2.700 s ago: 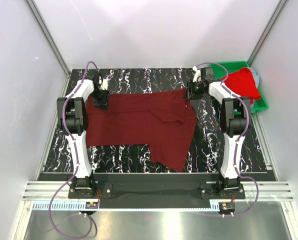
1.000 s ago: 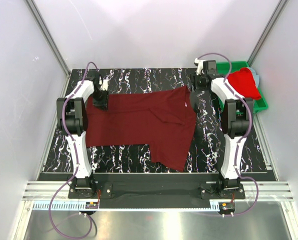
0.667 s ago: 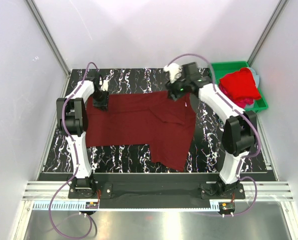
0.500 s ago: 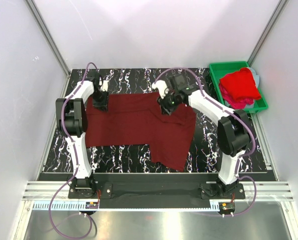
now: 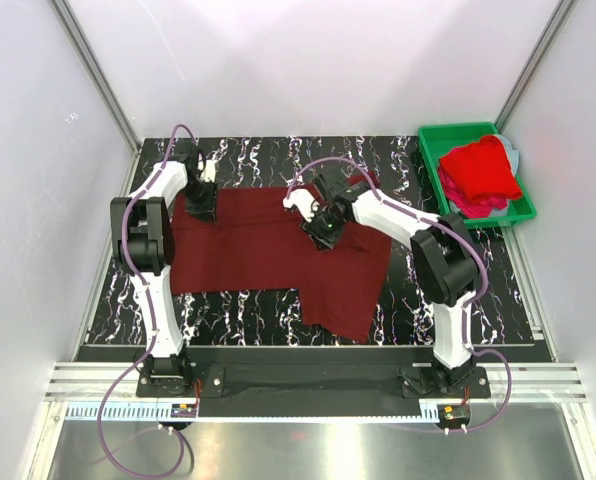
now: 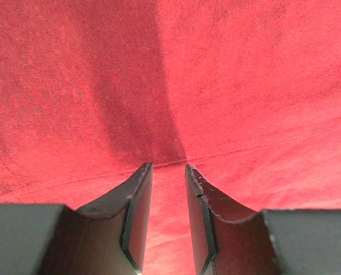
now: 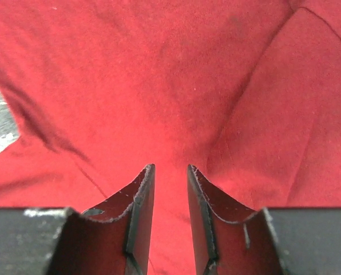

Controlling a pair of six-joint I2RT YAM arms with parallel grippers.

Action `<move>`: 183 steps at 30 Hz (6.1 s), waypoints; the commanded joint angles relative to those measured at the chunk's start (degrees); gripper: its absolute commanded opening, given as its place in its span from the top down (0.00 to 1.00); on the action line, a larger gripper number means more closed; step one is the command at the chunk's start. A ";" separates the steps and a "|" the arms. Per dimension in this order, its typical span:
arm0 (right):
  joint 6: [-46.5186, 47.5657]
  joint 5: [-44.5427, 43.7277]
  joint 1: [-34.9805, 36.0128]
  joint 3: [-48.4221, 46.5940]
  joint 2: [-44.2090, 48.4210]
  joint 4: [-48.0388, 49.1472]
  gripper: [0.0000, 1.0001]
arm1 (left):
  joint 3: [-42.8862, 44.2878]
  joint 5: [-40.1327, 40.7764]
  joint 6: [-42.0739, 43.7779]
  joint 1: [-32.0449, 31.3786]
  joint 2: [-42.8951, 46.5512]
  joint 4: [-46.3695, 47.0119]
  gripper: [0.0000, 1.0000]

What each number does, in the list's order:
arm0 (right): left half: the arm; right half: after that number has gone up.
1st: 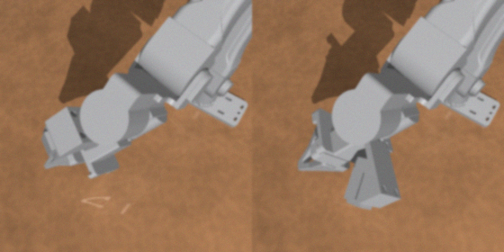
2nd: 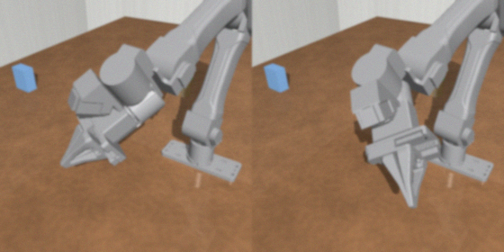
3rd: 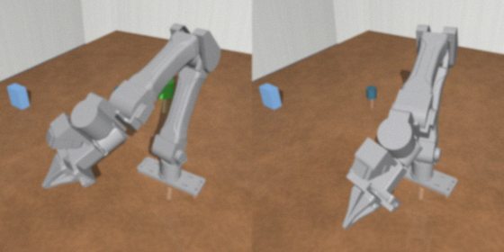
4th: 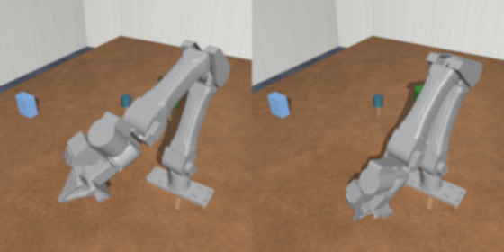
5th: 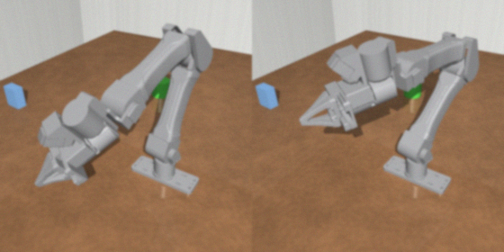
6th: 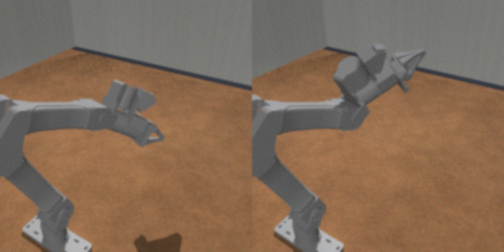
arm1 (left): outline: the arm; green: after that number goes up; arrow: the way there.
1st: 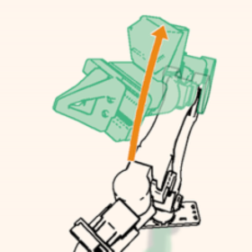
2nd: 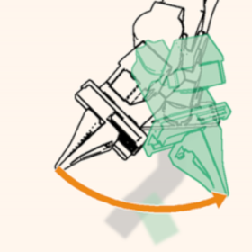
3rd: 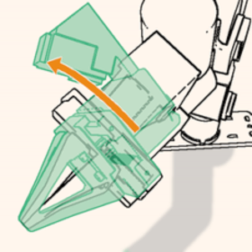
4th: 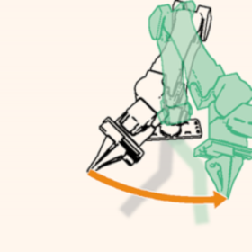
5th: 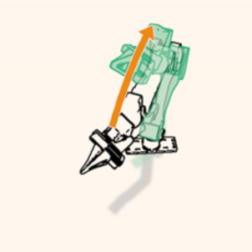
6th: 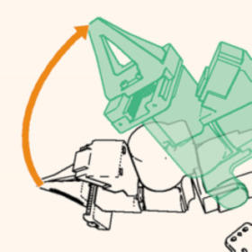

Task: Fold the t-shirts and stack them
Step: Fold the tshirt

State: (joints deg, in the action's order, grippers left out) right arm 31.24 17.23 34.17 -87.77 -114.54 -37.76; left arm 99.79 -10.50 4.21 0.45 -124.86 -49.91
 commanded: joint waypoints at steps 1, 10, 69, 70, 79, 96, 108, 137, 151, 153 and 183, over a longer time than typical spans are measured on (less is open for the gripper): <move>1.45 -4.13 1.33 -2.58 -2.26 1.63 0.64 | 0.06 -1.54 -0.69 -0.18 3.92 0.52 0.65; 1.71 -9.94 1.42 -5.04 -6.13 4.27 0.81 | -0.30 -1.28 -0.69 -0.10 3.66 0.69 0.65; 0.31 9.22 -1.30 -7.77 -2.17 -5.04 0.78 | -1.70 -0.66 -0.60 -0.18 4.27 1.22 0.65; 0.05 9.31 -1.22 -7.94 -2.53 -5.04 0.78 | -1.79 -0.66 -0.60 -0.10 4.27 1.22 0.65; -1.45 10.89 -0.60 -10.76 -6.92 -5.57 0.78 | -1.97 -0.66 -0.60 -0.18 4.01 1.31 0.65; -1.01 1.67 -1.74 -11.73 -8.15 -1.53 0.81 | -2.05 -0.57 -0.69 -0.10 3.74 1.31 0.65; -1.80 -7.82 -4.99 -13.13 -9.47 2.16 0.82 | -2.14 -0.57 -0.78 -0.18 4.10 1.39 0.65; -1.10 0.43 -3.85 -9.62 -5.08 -3.20 0.53 | -1.97 -0.48 -0.78 -0.18 4.18 1.31 0.64; -1.71 -6.85 -2.09 -10.58 -8.86 -2.50 0.68 | -2.14 -0.31 -0.78 -0.18 4.27 1.39 0.64; -1.71 -8.26 -2.01 -10.67 -9.38 -2.06 0.70 | -1.97 -0.31 -0.78 -0.10 4.18 1.39 0.64; 1.10 -19.08 -5.52 -15.68 -11.05 2.60 1.00 | -2.84 -0.13 -0.69 -0.10 4.62 1.57 0.64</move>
State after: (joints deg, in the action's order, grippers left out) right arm 31.31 -0.51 29.12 -101.25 -125.23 -36.32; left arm 97.60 -10.55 3.97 0.45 -124.09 -49.56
